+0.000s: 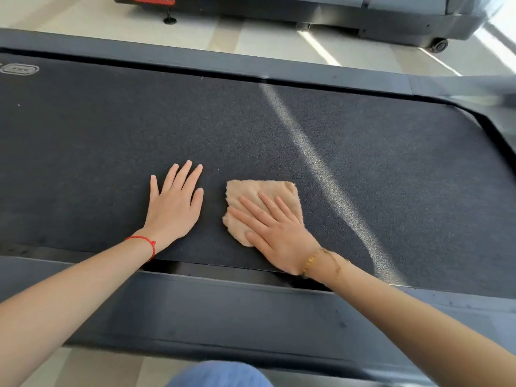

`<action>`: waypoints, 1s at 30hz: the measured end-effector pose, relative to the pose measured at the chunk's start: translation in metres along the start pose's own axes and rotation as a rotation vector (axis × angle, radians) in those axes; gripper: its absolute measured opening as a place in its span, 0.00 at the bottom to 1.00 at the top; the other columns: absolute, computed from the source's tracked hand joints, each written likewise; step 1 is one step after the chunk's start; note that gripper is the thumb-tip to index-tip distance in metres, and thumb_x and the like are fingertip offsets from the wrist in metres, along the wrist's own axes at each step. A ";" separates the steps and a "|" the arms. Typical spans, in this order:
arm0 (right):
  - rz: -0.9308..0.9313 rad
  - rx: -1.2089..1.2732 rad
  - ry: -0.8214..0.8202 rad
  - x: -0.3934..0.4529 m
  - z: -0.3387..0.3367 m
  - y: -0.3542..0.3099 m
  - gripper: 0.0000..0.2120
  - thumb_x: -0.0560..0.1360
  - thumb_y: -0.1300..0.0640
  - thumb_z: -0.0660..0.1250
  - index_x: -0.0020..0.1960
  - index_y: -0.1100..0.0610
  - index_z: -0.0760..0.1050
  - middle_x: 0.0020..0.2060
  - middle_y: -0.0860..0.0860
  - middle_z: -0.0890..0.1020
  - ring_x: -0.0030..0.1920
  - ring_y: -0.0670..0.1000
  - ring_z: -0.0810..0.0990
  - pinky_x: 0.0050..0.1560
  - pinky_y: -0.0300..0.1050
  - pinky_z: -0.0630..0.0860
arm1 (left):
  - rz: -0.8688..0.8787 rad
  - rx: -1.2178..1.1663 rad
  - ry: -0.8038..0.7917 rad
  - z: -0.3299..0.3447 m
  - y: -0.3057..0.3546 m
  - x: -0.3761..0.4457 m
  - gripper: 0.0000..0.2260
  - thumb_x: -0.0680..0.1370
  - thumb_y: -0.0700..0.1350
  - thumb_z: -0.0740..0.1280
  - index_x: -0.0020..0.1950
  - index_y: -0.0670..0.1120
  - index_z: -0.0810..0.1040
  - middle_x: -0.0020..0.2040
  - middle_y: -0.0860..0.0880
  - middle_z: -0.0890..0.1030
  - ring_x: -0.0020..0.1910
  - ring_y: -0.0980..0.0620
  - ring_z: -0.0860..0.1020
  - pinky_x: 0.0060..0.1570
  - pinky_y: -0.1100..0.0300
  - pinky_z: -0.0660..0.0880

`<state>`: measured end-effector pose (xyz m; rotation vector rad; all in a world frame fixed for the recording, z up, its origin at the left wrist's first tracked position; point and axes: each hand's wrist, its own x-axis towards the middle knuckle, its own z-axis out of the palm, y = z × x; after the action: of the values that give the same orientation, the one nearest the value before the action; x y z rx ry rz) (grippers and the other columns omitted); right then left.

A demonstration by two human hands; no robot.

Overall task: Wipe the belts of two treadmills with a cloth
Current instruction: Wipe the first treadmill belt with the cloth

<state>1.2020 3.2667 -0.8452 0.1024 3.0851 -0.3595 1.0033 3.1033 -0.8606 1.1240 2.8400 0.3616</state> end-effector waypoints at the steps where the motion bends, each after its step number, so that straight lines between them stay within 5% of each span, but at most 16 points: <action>1: 0.019 -0.005 0.000 -0.012 -0.002 0.005 0.24 0.84 0.44 0.45 0.79 0.39 0.47 0.79 0.38 0.46 0.79 0.50 0.39 0.75 0.47 0.31 | 0.006 -0.009 0.004 -0.001 -0.005 -0.002 0.24 0.85 0.52 0.49 0.81 0.53 0.51 0.82 0.53 0.51 0.81 0.51 0.46 0.77 0.39 0.43; 9: 0.419 0.058 0.031 0.016 -0.014 0.029 0.24 0.85 0.46 0.45 0.79 0.39 0.45 0.79 0.39 0.44 0.79 0.53 0.38 0.76 0.52 0.33 | 0.025 -0.033 0.005 -0.008 -0.033 -0.012 0.25 0.84 0.52 0.50 0.81 0.52 0.52 0.82 0.51 0.52 0.81 0.50 0.46 0.77 0.40 0.43; 15: 0.132 -0.084 -0.097 0.043 -0.001 -0.032 0.23 0.85 0.47 0.40 0.79 0.39 0.42 0.79 0.42 0.41 0.79 0.57 0.37 0.77 0.59 0.37 | 0.001 -0.012 0.012 -0.013 -0.052 -0.010 0.24 0.84 0.53 0.51 0.81 0.53 0.54 0.81 0.51 0.53 0.81 0.49 0.48 0.76 0.36 0.44; 21: -0.058 0.057 -0.103 0.065 0.007 -0.064 0.24 0.85 0.45 0.44 0.80 0.40 0.46 0.79 0.39 0.45 0.79 0.50 0.38 0.77 0.50 0.32 | -0.080 -0.004 0.019 -0.023 -0.082 -0.003 0.24 0.84 0.52 0.51 0.81 0.53 0.55 0.81 0.50 0.54 0.80 0.47 0.48 0.75 0.35 0.44; 30: 0.116 -0.008 -0.023 0.186 -0.009 0.030 0.25 0.85 0.44 0.44 0.80 0.43 0.46 0.80 0.44 0.46 0.80 0.55 0.42 0.77 0.55 0.38 | -0.189 -0.008 0.052 -0.026 -0.113 0.018 0.25 0.84 0.54 0.51 0.81 0.54 0.54 0.81 0.51 0.53 0.81 0.47 0.47 0.76 0.35 0.44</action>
<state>1.0181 3.3093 -0.8511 0.2735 3.0396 -0.3413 0.9107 3.0310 -0.8620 0.8471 2.9550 0.3940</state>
